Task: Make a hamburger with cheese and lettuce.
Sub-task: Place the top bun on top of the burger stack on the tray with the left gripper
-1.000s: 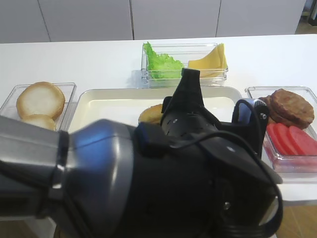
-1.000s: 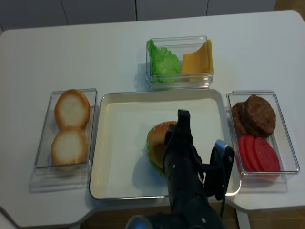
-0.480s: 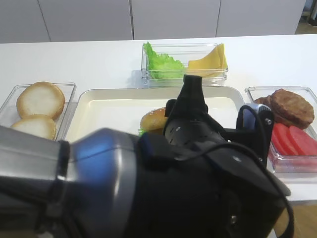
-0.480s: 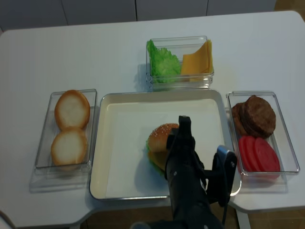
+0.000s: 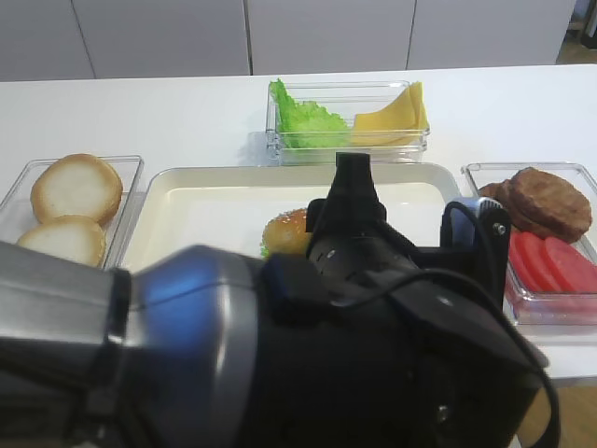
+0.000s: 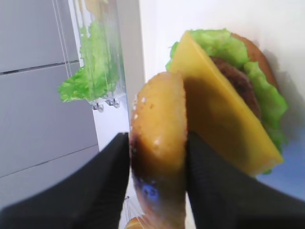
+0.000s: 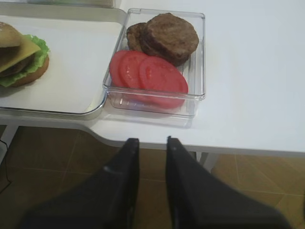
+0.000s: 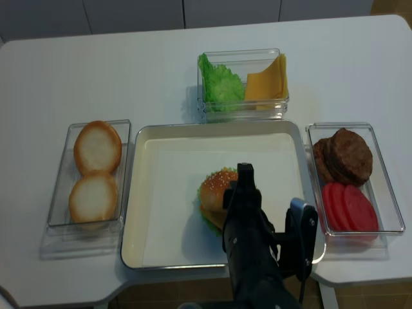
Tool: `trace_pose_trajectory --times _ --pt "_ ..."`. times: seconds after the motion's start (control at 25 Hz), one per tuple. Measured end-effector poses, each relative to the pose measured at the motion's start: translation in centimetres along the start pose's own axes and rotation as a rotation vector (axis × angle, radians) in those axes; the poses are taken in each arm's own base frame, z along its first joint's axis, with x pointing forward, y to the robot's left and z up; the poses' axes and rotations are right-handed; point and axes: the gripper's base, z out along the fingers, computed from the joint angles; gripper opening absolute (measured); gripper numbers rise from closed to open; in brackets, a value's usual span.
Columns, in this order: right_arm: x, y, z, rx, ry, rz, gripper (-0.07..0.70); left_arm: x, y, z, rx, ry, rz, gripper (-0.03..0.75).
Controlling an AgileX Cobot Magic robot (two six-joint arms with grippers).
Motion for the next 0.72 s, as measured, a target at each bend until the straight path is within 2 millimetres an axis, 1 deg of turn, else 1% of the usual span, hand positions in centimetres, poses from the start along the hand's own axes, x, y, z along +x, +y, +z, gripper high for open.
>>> trace_pose_trajectory --times 0.4,0.72 --pt "0.00 0.00 0.00 0.000 0.000 0.000 0.147 0.11 -0.26 0.00 0.028 0.013 -0.067 0.298" --pt "0.00 0.00 0.00 0.000 0.000 0.000 0.147 0.12 -0.28 0.00 0.030 0.014 -0.079 0.300"
